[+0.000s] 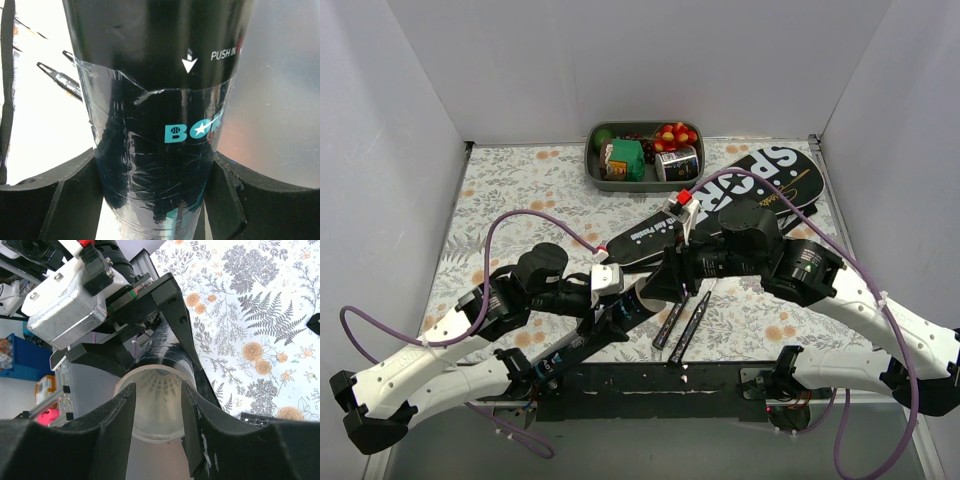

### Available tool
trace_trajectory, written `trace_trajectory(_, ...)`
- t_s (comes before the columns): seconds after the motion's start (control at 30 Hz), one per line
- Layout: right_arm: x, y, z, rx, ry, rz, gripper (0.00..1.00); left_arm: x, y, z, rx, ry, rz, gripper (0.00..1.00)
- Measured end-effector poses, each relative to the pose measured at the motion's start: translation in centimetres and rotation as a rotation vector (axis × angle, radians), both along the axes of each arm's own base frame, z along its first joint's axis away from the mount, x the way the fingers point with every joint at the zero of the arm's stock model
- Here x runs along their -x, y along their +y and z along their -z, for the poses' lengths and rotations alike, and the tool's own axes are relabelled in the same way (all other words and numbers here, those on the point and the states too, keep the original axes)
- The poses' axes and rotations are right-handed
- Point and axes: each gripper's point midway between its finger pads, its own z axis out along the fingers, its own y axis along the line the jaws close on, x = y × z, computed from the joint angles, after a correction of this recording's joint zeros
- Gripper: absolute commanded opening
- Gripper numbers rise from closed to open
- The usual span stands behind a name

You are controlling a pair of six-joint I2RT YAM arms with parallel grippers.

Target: Pack up the badminton gear

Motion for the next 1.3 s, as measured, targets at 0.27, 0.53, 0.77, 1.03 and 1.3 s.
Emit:
trace_trajectory(0.27,0.2,0.9,-0.3,-0.016,-0.045,-0.008,0.51,-0.2,0.2,-0.1,0.001,-0.008,-0.015,0.29)
trace_trajectory(0.53,0.2,0.3,-0.3,0.010,-0.069,0.036,0.53,-0.2,0.1,0.0,-0.003,-0.007,-0.012,0.29)
trace_trajectory(0.77,-0.6,-3.2,0.5,0.167,-0.081,0.164,0.56,-0.7,-0.6,0.8,-0.034,0.009,-0.013,0.27)
trace_trajectory(1.03,-2.1,-9.8,-5.6,0.062,-0.175,0.404,0.53,-2.5,-0.3,1.2,-0.082,-0.024,-0.101,0.26)
trace_trajectory(1.3,-2.7,-11.7,-3.5,0.104,-0.164,0.488,0.54,-6.2,-0.4,2.1,-0.196,-0.031,-0.253,0.26)
